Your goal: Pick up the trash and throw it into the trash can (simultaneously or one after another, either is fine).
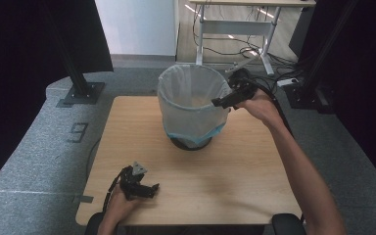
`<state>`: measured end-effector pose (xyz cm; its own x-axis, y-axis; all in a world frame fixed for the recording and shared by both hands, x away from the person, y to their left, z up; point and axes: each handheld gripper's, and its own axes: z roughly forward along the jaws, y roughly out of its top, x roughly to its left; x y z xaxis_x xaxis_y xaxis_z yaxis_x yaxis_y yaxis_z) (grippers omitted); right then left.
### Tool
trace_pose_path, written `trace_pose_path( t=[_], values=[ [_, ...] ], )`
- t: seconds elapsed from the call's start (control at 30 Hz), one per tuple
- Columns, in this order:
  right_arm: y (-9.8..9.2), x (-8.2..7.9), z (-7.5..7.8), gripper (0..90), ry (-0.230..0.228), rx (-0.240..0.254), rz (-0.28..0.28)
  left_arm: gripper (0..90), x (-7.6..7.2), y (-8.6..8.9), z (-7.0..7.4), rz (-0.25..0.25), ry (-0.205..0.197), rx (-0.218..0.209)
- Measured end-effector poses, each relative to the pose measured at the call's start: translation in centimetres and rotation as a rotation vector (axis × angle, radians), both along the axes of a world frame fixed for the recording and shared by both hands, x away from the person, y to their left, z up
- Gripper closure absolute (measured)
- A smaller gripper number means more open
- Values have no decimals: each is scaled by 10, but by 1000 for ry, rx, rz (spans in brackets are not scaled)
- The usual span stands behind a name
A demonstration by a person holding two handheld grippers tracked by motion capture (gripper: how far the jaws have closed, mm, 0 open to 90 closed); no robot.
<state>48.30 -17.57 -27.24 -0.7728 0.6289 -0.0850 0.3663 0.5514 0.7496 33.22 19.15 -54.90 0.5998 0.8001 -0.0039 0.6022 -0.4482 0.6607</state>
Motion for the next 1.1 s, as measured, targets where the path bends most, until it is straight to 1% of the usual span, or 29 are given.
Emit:
trace_pose_path(
  t=[0.03, 0.07, 0.1, 0.13, 0.17, 0.33, 0.43, 0.5, 0.57, 0.6, 0.67, 0.77, 0.87, 1.1],
  values=[
    [-2, -1, 0, 34, 0, 4, -1, 0, 0, 0, 0, 0, 0, 0],
    [-9, -3, 0, 45, 2, 11, -5, 0, 0, 0, 0, 0, 0, 0],
    [-9, -3, 0, 45, 2, 11, -5, 0, 0, 0, 0, 0, 0, 0],
    [-14, -5, -1, 47, 0, 10, -12, 0, 0, 0, 0, 0, 0, 0],
    [-14, -5, -1, 47, 0, 10, -12, 0, 0, 0, 0, 0, 0, 0],
    [-28, -11, -3, 48, -5, 11, -21, 0, 0, 0, 0, 0, 1, 0],
    [-36, -15, -5, 32, -12, 2, -32, 0, 0, 0, 0, 0, 1, 0],
    [-40, -17, -6, 19, -14, 6, -38, 0, 0, 0, 0, 0, 1, 0],
    [-46, -20, -9, 2, -19, 8, -43, 0, 0, 0, 0, 0, 1, 0],
    [-46, -20, -9, 2, -19, 8, -43, 0, 0, 0, 0, 0, 1, 0],
    [-49, -22, -12, 0, -21, 0, -46, 0, 0, 0, 0, 0, 1, -1],
    [-56, -27, -17, 0, -23, 9, -52, 0, 0, 0, 0, 0, 0, 1],
    [-60, -29, -20, 0, -29, 8, -52, 0, 0, 0, 0, -1, 0, 2],
    [-72, -38, -29, 0, -42, 22, -53, 0, 0, 0, 0, 0, 0, 0]
  ],
)
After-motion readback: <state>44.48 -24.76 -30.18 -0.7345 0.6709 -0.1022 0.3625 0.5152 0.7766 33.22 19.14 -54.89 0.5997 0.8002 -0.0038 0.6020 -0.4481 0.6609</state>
